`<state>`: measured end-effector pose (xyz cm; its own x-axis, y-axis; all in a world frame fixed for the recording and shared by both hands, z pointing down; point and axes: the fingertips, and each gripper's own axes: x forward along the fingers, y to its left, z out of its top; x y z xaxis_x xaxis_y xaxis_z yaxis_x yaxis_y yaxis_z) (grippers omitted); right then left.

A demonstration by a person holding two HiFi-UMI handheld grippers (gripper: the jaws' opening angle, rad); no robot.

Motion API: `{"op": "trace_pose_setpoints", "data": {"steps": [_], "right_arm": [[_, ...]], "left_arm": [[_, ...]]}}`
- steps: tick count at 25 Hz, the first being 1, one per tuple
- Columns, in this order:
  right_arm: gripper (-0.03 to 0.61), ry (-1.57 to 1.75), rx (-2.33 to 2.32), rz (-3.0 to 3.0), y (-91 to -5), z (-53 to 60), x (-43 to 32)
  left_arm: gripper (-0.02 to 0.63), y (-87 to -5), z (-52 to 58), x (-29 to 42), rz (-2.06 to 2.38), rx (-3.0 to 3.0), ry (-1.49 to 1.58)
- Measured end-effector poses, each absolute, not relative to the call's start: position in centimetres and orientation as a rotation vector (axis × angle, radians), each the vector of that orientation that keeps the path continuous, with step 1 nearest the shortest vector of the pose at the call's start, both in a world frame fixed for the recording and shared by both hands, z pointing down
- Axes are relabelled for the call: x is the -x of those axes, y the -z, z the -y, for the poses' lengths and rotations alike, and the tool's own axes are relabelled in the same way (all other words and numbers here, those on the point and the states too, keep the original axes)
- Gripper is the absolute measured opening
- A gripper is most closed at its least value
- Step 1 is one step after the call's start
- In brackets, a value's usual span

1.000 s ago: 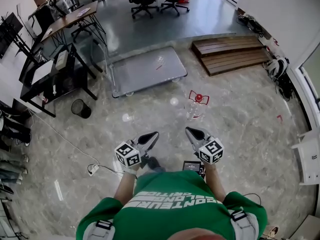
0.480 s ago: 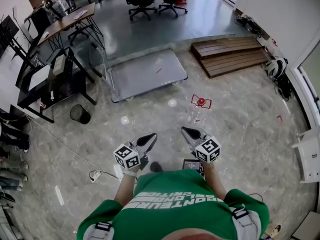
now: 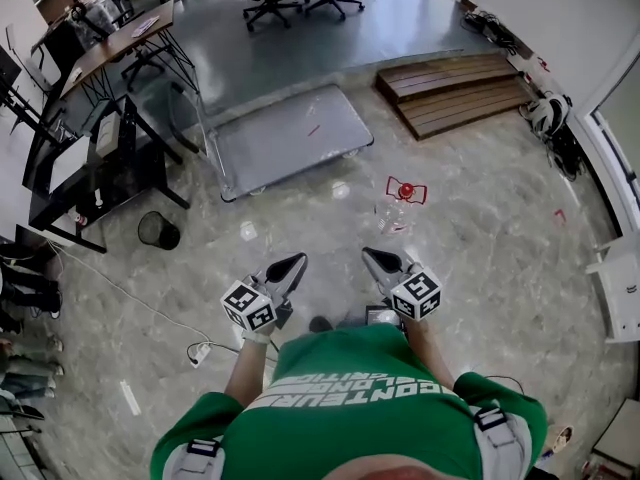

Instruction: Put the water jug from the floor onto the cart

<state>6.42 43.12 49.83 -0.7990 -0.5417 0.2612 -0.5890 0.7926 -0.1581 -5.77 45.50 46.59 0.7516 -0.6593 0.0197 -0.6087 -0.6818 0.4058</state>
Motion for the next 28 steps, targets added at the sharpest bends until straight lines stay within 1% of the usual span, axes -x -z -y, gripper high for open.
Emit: {"op": "trace_pose_setpoints", "data": {"steps": [9, 14, 18, 24, 28], "right_arm": [[-0.008, -0.339, -0.983, 2.740, -49.8, -39.6, -9.1], [-0.008, -0.359, -1.030, 2.749, -49.6, -35.4, -10.5], [-0.008, -0.308, -1.020, 2.752, -48.4, -30.7, -11.2], [-0.008, -0.280, -0.988, 2.738, -48.2, -24.8, -12.2], [-0.008, -0.254, -0.970, 2.733, -48.0, -21.9, -13.9]], "left_arm": [[0.015, -47.0, -42.7, 5.0, 0.940, -2.570, 0.123], [0.015, -47.4, -39.3, 4.3, 0.979, -2.551, 0.104], [0.015, -46.1, -35.3, 3.3, 0.985, -2.591, 0.074], [0.015, -46.3, -29.9, 3.2, 1.049, -2.574, 0.058], [0.015, -45.9, -27.2, 2.1, 1.089, -2.562, 0.043]]}}
